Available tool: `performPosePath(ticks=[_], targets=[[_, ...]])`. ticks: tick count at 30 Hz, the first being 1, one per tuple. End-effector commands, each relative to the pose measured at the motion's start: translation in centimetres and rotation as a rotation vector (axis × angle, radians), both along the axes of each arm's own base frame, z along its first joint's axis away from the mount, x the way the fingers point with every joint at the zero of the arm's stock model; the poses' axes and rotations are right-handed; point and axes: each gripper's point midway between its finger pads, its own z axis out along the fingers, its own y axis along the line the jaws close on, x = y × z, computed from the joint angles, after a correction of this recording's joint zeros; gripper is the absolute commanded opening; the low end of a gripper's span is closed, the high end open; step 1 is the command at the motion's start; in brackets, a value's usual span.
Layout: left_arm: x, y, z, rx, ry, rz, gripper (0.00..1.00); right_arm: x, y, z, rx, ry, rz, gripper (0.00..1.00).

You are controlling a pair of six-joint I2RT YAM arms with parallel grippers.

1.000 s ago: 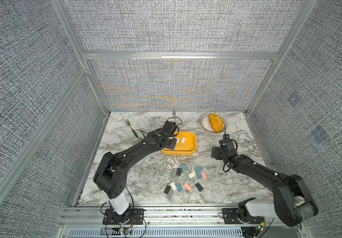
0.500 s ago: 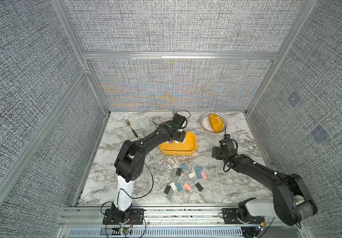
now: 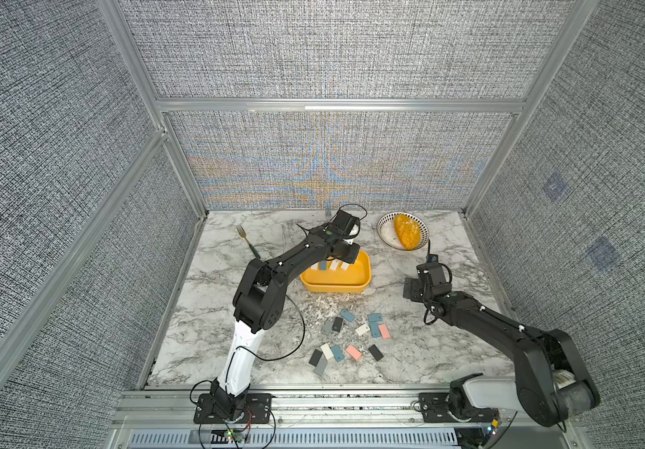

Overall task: Put the eraser in the storage box
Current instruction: Place the eraser in the storage box.

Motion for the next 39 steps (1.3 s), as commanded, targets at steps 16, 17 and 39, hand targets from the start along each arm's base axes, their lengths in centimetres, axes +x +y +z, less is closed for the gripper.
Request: performPosePath(ticks=[16, 17, 39], targets=[[0.8, -2.5, -2.6, -0.053, 0.055, -0.024, 0.26, -0.4, -0.4, -0.2, 0.000, 0.006, -0.017, 0.98], [0.8, -2.5, -2.6, -0.055, 0.055, -0.023, 0.26, -0.4, -0.4, -0.2, 0.000, 0.006, -0.018, 0.98], [2.2, -3.1, -5.5, -0.041, 0.072, 0.019, 0.26, -0.2, -0.2, -0.5, 0.007, 0.008, -0.013, 0.98]])
